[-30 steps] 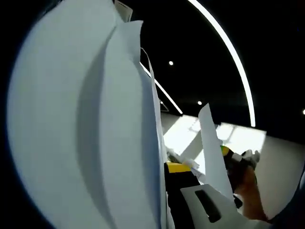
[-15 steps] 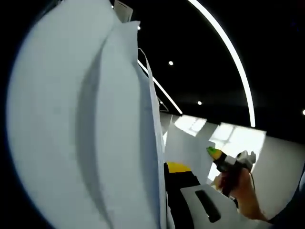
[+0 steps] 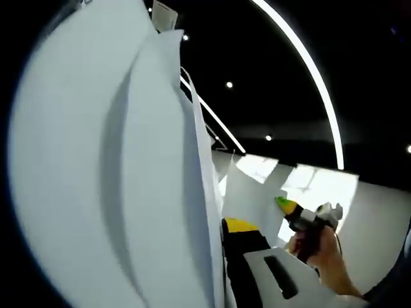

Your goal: Organize the stack of printing papers by aligning and flattening the scattered papers on the table

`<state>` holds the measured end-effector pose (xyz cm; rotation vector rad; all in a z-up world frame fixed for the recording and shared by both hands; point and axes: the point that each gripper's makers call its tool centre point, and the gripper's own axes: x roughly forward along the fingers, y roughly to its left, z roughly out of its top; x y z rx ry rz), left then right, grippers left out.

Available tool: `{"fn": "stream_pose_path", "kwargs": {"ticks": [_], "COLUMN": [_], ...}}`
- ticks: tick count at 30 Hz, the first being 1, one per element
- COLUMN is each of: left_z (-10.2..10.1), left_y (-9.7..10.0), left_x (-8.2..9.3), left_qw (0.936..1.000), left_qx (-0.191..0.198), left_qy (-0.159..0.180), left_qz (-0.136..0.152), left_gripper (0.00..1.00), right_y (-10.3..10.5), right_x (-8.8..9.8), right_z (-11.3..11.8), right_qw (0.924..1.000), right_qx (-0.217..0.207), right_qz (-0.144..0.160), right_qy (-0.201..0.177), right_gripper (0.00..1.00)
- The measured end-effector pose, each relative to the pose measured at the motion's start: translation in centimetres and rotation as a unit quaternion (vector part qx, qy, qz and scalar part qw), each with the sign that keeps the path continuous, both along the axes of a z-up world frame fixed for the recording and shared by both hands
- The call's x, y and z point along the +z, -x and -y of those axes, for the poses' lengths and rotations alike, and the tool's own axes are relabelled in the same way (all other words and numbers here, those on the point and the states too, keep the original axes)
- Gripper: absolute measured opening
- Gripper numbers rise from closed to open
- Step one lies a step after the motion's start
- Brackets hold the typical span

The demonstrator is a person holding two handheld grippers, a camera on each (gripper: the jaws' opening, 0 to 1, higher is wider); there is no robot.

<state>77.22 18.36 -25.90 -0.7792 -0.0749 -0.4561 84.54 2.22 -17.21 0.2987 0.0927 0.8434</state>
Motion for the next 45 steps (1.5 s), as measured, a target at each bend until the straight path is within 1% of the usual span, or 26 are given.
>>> {"fn": "stream_pose_path", "kwargs": {"ticks": [4, 9, 22, 27, 38, 45], "left_z": [0.2, 0.2, 0.2, 0.3, 0.4, 0.4], "left_y": [0.0, 0.1, 0.1, 0.2, 0.2, 0.1], "left_x": [0.0, 0.0, 0.0, 0.1, 0.1, 0.1], "left_qw": [1.0000, 1.0000, 1.0000, 1.0000, 0.9999, 0.9999], "left_qx": [-0.002, -0.003, -0.004, -0.004, -0.006, -0.006], "left_qy": [-0.006, -0.005, -0.006, -0.006, -0.007, -0.009], "left_qz": [0.001, 0.002, 0.003, 0.004, 0.004, 0.004], "left_gripper": [0.08, 0.09, 0.09, 0.09, 0.09, 0.09], "right_y": [-0.1, -0.1, 0.0, 0.0, 0.5, 0.9], "right_x": [-0.2, -0.7, -1.5, -2.1, -2.4, -2.5], "right_z": [-0.3, -0.8, -1.8, -2.5, -3.7, -4.6], "right_qw": [1.0000, 0.9999, 0.9998, 0.9996, 0.9989, 0.9986], "right_qx": [0.001, 0.008, 0.015, 0.022, 0.038, 0.047], "right_qz": [0.000, -0.007, -0.011, -0.018, -0.022, -0.019], "right_qy": [-0.002, -0.005, -0.005, -0.008, -0.016, -0.014], "right_gripper": [0.00, 0.00, 0.00, 0.00, 0.00, 0.00]}}
